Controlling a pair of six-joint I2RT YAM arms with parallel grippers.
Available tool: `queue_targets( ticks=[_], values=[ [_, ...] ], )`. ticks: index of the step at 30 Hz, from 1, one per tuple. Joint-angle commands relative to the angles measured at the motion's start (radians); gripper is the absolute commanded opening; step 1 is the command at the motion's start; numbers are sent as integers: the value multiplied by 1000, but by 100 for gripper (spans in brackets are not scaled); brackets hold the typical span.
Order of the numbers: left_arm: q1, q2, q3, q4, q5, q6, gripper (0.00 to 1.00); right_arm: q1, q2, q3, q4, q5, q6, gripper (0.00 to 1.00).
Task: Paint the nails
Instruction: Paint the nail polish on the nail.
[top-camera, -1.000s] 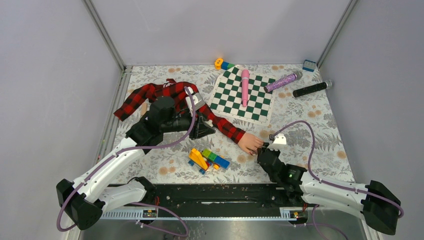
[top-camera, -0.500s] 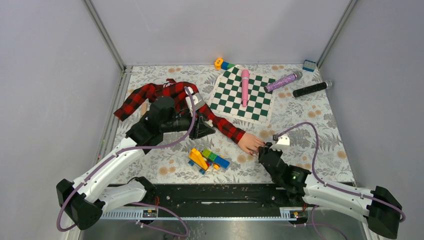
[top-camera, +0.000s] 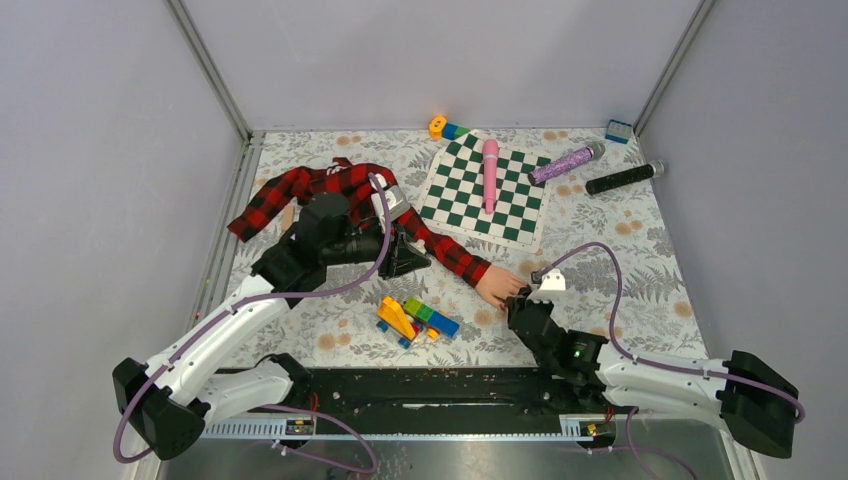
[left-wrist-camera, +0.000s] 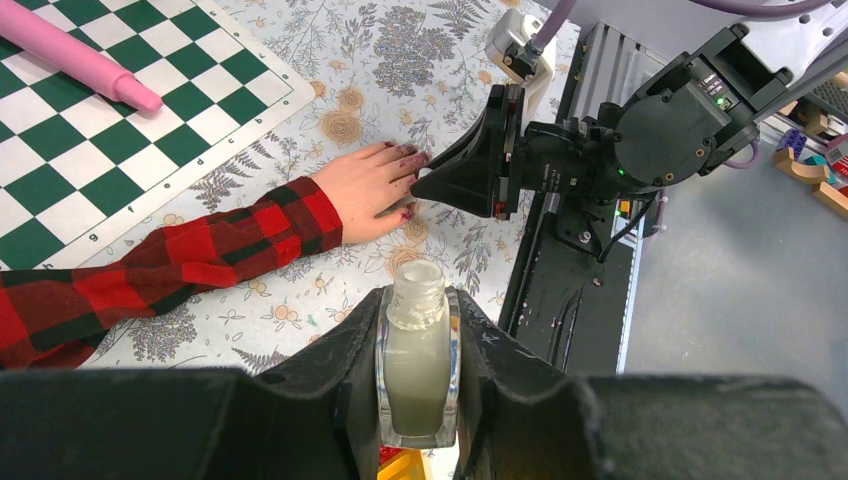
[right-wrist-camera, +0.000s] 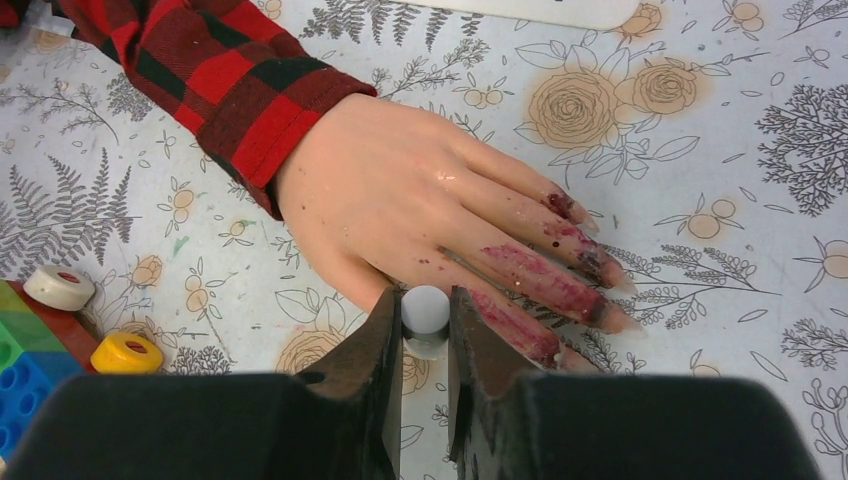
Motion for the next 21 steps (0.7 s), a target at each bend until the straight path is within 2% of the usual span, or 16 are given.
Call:
queue_targets(
  ticks=[1, 21],
  values=[
    [-3, -22, 29, 53, 19, 0, 0, 20, 18, 22, 75, 34, 4, 0],
    [-2, -23, 29, 54, 21, -1, 0, 24, 58, 34, 79, 69, -22, 0]
  ],
)
